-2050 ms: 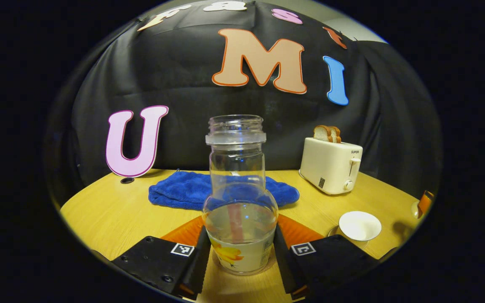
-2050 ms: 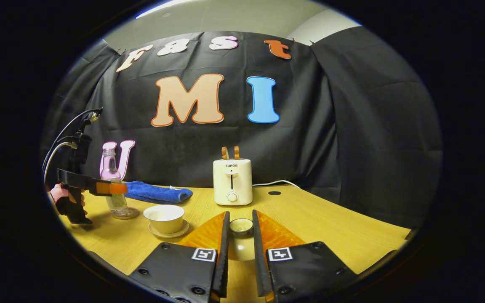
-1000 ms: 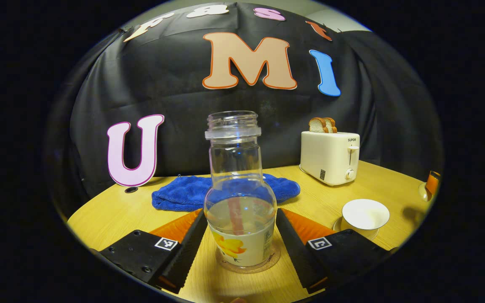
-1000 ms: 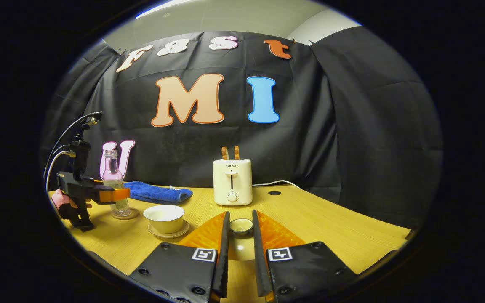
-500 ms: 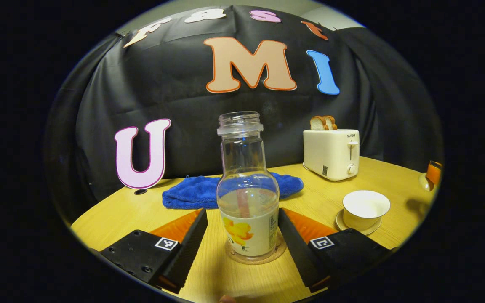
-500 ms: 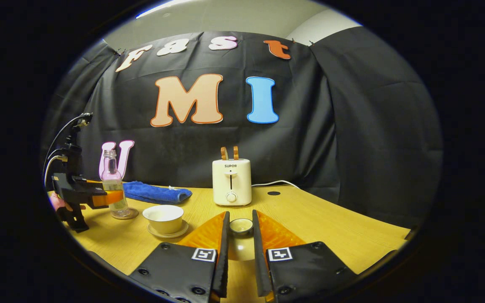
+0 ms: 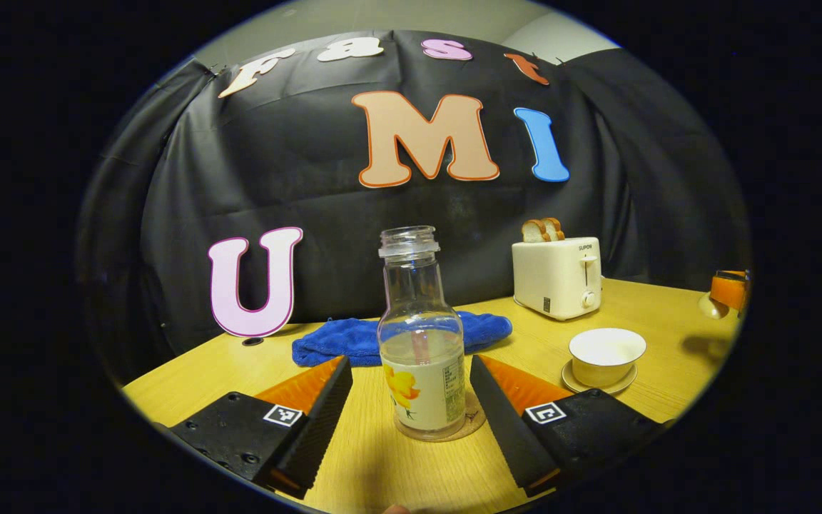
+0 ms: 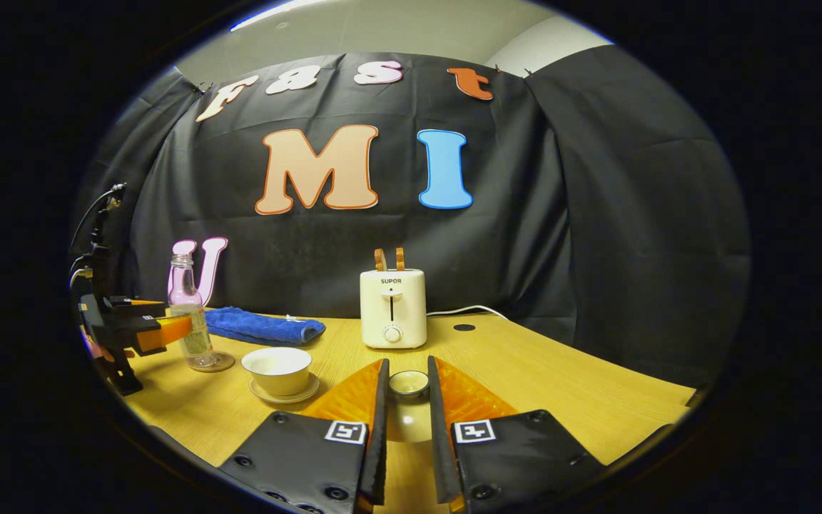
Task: Open the teacup lid with one hand, grasp the water bottle and pour water into the teacup with the other hand; after pouring, place the water bottle on the coaster and then close the teacup lid.
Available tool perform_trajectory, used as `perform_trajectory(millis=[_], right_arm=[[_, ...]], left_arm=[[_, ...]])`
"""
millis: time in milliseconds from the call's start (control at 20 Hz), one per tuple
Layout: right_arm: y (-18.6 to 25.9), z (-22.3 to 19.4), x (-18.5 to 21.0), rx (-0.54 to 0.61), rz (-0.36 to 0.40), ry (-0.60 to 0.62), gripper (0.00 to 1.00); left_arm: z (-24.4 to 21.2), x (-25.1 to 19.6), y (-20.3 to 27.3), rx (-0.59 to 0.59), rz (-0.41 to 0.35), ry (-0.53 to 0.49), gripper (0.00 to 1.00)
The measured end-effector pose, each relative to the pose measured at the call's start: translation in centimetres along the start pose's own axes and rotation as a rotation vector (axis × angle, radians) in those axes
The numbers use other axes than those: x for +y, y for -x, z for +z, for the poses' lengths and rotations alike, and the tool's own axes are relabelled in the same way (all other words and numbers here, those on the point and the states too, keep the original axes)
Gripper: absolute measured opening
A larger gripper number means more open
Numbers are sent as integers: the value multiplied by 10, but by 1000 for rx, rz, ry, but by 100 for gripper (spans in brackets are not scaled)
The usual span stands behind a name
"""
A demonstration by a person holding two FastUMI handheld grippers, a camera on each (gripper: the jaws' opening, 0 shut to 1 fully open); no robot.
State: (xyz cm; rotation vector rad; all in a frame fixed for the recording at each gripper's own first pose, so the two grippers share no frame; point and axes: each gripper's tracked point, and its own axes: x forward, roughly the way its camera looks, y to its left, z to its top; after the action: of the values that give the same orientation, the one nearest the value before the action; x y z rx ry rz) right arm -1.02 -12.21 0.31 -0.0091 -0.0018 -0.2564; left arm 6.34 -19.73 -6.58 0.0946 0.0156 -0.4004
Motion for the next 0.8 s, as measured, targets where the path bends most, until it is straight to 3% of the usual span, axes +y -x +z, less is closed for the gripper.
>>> perform_trajectory(millis=[150,550,800], right_arm=[[1,0,3,-1,11,0,31],[-25,-3,46,8,140,-4,31],[-48,-3,75,6,186,-6,30]], left_arm=[[0,3,7,-7,-11,22,97],[2,26,29,-49,5,92,96],[0,52,42,-46,76,88,96]])
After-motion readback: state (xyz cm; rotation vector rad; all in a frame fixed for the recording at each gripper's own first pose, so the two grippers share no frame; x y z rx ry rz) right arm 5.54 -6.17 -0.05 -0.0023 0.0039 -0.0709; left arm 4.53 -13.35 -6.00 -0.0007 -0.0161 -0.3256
